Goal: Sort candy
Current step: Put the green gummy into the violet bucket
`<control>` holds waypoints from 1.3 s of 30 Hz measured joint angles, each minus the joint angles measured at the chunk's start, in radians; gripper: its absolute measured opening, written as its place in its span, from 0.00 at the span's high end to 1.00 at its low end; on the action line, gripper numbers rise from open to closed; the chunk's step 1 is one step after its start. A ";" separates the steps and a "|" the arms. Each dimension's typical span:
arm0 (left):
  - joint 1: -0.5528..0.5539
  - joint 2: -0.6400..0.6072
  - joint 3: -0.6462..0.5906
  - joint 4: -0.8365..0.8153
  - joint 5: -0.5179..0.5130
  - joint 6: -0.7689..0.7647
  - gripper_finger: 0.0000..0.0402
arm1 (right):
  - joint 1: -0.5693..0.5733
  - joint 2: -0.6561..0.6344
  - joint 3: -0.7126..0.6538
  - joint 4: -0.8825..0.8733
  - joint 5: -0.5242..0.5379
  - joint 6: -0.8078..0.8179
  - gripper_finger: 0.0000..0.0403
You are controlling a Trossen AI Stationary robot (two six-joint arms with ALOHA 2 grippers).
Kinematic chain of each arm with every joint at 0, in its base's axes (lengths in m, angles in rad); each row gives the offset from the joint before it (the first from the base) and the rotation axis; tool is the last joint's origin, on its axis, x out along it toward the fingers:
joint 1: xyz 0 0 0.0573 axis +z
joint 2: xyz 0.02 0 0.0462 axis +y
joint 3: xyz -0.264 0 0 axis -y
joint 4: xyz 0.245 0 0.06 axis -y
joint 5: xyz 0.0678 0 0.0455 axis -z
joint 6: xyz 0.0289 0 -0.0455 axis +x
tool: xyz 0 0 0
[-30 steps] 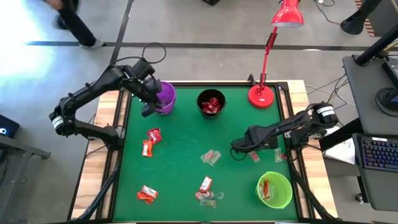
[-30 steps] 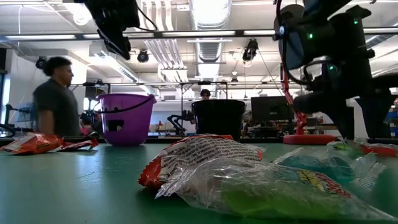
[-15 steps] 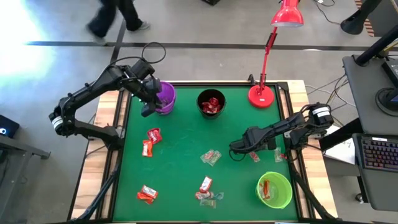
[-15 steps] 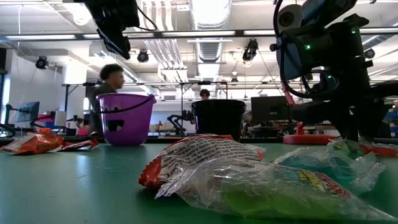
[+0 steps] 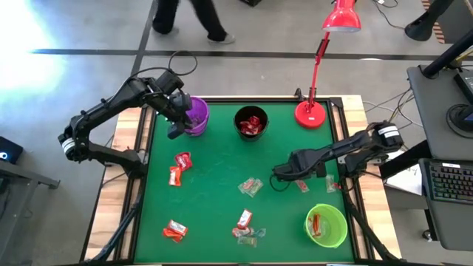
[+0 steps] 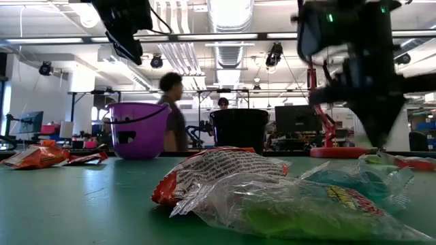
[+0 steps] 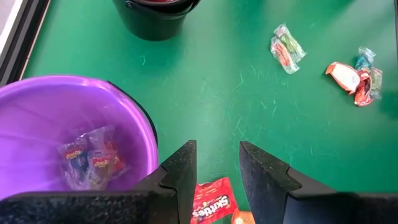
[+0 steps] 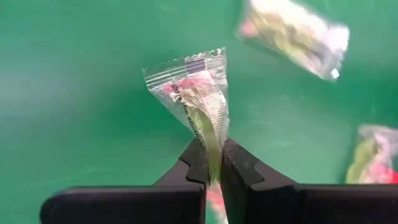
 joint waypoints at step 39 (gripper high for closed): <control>0.014 0.060 -0.043 0.539 0.393 -0.421 0.74 | -0.211 0.063 0.684 0.399 0.400 -0.999 0.97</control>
